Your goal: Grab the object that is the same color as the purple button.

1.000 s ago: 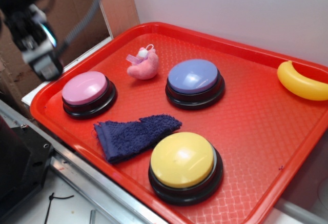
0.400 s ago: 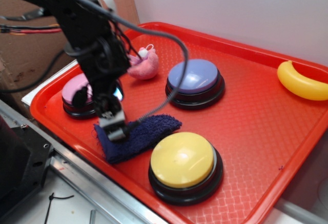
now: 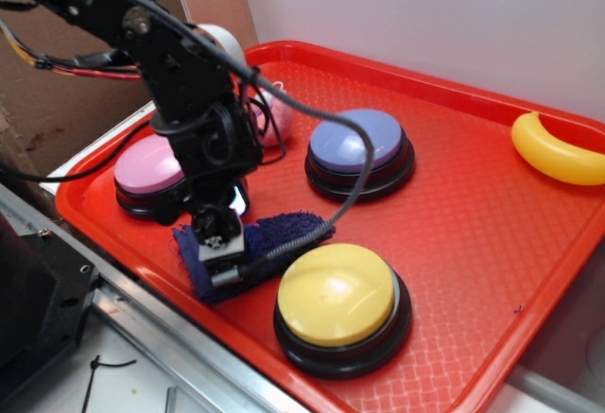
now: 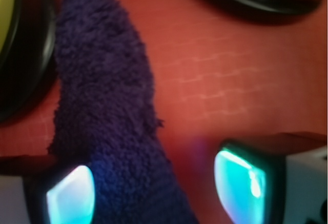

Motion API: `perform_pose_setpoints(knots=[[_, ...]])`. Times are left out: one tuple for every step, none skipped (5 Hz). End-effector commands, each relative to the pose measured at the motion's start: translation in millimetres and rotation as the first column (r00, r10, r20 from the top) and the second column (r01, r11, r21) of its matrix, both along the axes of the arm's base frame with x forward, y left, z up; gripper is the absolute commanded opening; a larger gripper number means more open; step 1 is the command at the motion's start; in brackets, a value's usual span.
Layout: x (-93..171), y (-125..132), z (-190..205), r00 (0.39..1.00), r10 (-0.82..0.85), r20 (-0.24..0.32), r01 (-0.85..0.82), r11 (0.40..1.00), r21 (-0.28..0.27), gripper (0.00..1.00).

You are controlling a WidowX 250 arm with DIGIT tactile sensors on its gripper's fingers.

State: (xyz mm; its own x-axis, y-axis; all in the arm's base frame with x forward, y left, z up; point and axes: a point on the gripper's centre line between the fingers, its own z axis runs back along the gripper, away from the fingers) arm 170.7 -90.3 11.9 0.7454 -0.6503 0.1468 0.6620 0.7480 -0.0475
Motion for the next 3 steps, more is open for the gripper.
perform_pose_setpoints(knots=[[4.5, -6.0, 5.5, 0.998, -0.025, 0.053, 0.027, 0.999, -0.026, 0.00], [3.9, -5.2, 6.7, 0.998, -0.017, 0.053, 0.018, 1.000, -0.025, 0.00], [3.6, -4.4, 8.2, 0.999, 0.008, 0.036, -0.008, 1.000, -0.008, 0.00]])
